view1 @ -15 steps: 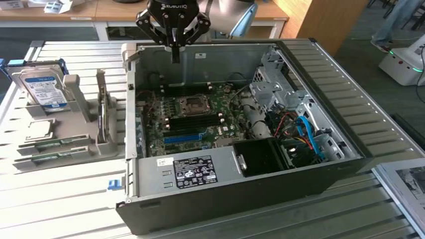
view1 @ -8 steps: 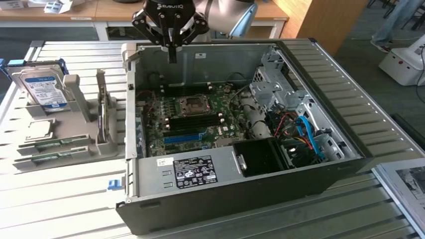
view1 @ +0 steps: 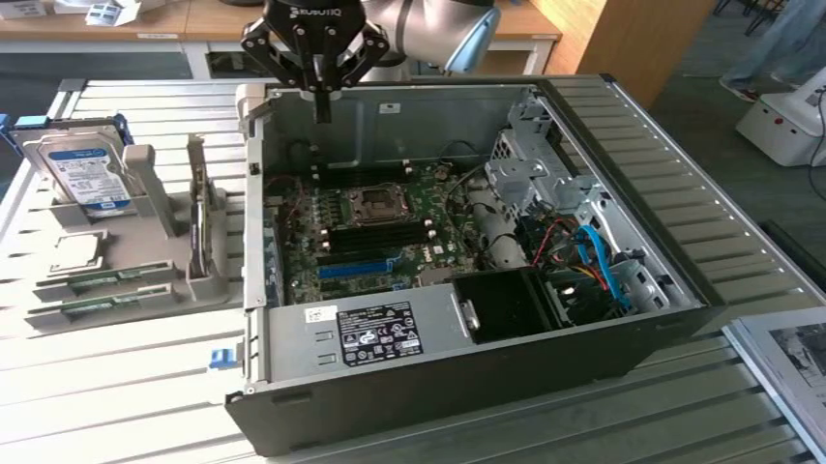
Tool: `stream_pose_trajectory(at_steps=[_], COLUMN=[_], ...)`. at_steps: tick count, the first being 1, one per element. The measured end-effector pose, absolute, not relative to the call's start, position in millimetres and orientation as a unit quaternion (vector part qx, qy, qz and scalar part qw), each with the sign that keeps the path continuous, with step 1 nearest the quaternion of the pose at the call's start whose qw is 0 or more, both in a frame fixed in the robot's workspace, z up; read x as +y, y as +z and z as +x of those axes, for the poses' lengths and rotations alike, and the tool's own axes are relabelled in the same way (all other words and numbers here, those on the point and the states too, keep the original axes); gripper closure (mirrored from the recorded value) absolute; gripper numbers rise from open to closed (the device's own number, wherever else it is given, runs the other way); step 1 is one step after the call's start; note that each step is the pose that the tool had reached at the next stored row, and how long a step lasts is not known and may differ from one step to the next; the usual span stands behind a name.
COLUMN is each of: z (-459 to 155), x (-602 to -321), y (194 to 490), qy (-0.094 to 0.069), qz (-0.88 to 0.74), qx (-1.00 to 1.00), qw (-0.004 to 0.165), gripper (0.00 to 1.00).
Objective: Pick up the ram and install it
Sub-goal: 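Reach for the ram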
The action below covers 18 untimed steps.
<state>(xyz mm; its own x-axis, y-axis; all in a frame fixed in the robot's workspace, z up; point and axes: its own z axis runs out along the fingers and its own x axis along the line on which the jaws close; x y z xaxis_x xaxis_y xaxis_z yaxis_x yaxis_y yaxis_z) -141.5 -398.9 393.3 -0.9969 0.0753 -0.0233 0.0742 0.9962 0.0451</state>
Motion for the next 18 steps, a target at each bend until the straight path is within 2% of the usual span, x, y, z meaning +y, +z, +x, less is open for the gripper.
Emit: stream_pose_trajectory(at_steps=[18], z=[-166.1], x=[-398.9], y=[392.7], qy=[0.022], qz=[0.037], qx=[0.999], qw=[0.012], gripper=[0.9])
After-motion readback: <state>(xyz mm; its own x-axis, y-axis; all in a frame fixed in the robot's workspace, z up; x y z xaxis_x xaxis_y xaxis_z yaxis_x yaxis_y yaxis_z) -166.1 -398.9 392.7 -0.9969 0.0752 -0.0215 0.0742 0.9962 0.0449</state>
